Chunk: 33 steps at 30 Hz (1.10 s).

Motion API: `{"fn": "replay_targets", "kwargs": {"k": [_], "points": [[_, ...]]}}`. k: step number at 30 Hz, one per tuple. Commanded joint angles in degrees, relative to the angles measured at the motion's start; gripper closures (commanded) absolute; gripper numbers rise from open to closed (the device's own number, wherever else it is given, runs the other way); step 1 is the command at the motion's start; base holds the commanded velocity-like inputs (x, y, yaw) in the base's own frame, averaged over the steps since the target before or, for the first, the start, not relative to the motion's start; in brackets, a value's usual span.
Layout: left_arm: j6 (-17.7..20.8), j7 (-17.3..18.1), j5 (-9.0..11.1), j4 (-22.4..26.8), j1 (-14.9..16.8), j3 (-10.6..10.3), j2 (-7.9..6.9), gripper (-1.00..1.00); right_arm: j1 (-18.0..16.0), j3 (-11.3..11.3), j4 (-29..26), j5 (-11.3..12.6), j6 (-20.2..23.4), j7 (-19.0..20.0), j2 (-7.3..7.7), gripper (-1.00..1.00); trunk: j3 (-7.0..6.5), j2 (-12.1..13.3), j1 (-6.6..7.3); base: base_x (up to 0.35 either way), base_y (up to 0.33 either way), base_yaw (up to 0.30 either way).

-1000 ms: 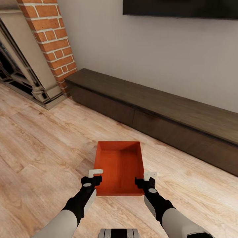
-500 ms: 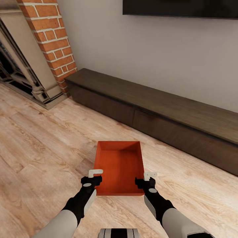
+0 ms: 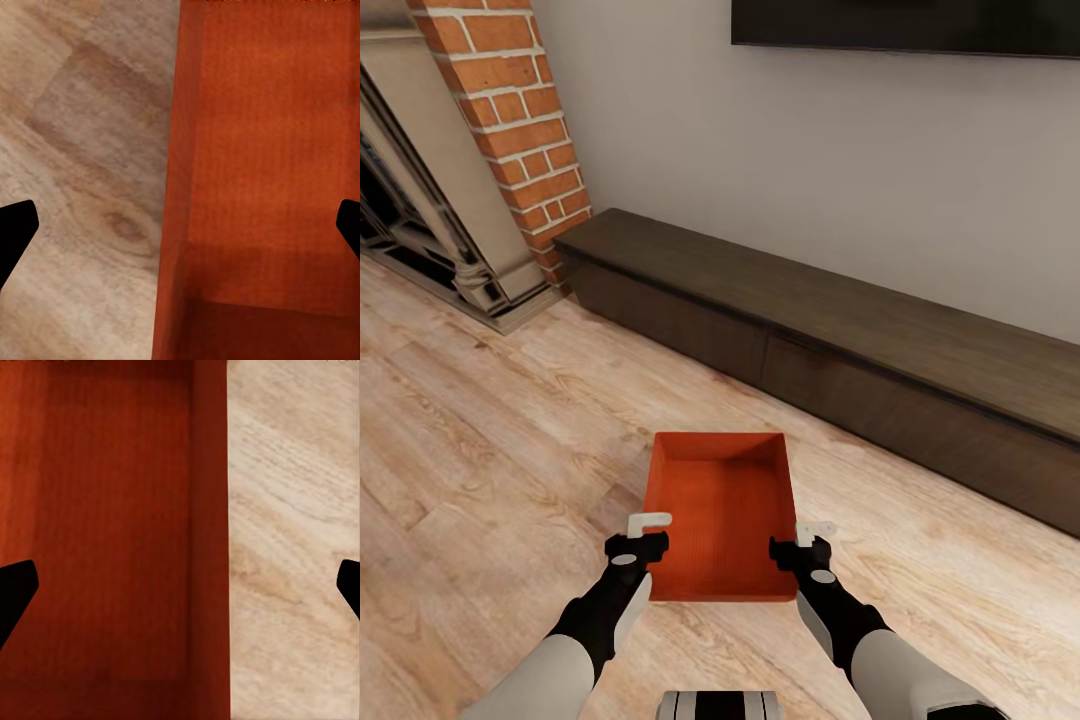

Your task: Move the two storage containers from the living room to the garage. In the garage, place one container on the floor and stack the other container on top of it (either order is fine).

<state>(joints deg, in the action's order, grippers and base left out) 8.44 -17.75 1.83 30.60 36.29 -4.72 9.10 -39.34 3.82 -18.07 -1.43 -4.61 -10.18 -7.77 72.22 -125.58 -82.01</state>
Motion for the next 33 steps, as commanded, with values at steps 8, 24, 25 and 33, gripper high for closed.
{"fn": "replay_targets", "kwargs": {"k": [8,24,25,33], "points": [[0.35,-0.44,0.19,0.13,0.01,-0.38,-0.08,-1.00,-0.03,0.40,0.05,-0.15,-0.05,-0.46,0.06,-1.00,0.03,-0.01,0.00,0.007,0.000,0.000],[0.35,-0.36,0.19,0.16,0.01,-0.40,-0.18,-1.00,-0.03,0.41,0.05,-0.32,-0.14,-0.46,0.21,-1.00,0.03,-0.01,0.00,0.000,0.000,0.000],[0.35,-0.32,0.16,0.16,0.01,-0.41,-0.19,-1.00,-0.03,0.40,0.05,-0.32,-0.14,-0.46,0.21,-1.00,0.03,-0.01,0.00,0.000,0.000,0.000],[0.35,-0.27,0.10,0.07,0.01,-0.41,-0.22,-1.00,-0.03,0.40,0.05,-0.29,-0.05,-0.46,0.22,-1.00,0.03,-0.01,0.00,0.000,0.000,0.000]]}}
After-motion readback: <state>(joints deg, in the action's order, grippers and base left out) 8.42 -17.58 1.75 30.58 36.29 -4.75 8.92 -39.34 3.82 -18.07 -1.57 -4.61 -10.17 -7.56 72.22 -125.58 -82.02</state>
